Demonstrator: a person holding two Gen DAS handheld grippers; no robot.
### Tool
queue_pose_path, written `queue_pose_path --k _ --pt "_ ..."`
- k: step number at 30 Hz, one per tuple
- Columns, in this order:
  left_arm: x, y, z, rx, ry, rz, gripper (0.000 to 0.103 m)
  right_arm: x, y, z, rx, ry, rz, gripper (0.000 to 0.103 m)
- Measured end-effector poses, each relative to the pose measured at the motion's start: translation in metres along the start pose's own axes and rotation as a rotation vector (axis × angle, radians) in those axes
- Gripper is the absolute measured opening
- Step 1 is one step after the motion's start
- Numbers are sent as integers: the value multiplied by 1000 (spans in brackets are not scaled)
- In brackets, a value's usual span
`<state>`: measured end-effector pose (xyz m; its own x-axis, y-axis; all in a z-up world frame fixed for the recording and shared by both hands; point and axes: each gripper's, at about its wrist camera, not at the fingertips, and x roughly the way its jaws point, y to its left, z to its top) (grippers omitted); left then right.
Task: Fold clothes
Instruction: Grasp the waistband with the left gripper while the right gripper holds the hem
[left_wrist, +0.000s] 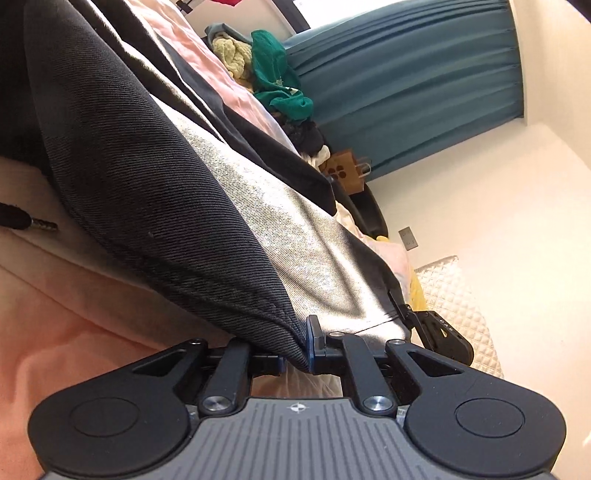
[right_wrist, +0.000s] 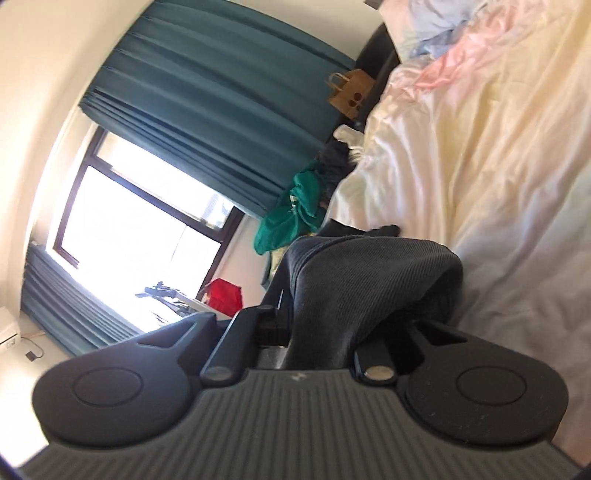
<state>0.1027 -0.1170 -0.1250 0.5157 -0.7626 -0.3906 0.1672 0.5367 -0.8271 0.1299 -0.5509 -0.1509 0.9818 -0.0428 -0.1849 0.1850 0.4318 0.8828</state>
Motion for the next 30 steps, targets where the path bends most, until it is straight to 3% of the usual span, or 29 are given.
queue_pose_path --k 4,7,11,16,20,23,25,27,30 --pt "9 7 -9 58 61 81 15 8 -48 -3 137 140 -170 14" --pt "6 3 -13 134 113 188 32 9 -74 -9 240 212 -168 14" --pt "-19 -18 -19 320 182 292 49 -8 -73 -12 277 236 -177 19" --pt "-69 -27 -2 383 192 397 63 -29 -66 -16 307 253 -199 29" --pt "-140 -7 18 253 106 471 80 -47 -61 -20 331 268 -217 36" --pt "-194 27 42 90 42 519 80 -60 -57 -22 349 278 -230 43" --pt "-223 53 57 -52 -1 496 80 -62 -56 -23 350 277 -238 55" --pt "-251 80 69 -193 -55 465 81 -59 -56 -23 344 269 -246 81" --pt "-277 116 77 -369 -138 438 82 -55 -55 -23 334 258 -258 82"
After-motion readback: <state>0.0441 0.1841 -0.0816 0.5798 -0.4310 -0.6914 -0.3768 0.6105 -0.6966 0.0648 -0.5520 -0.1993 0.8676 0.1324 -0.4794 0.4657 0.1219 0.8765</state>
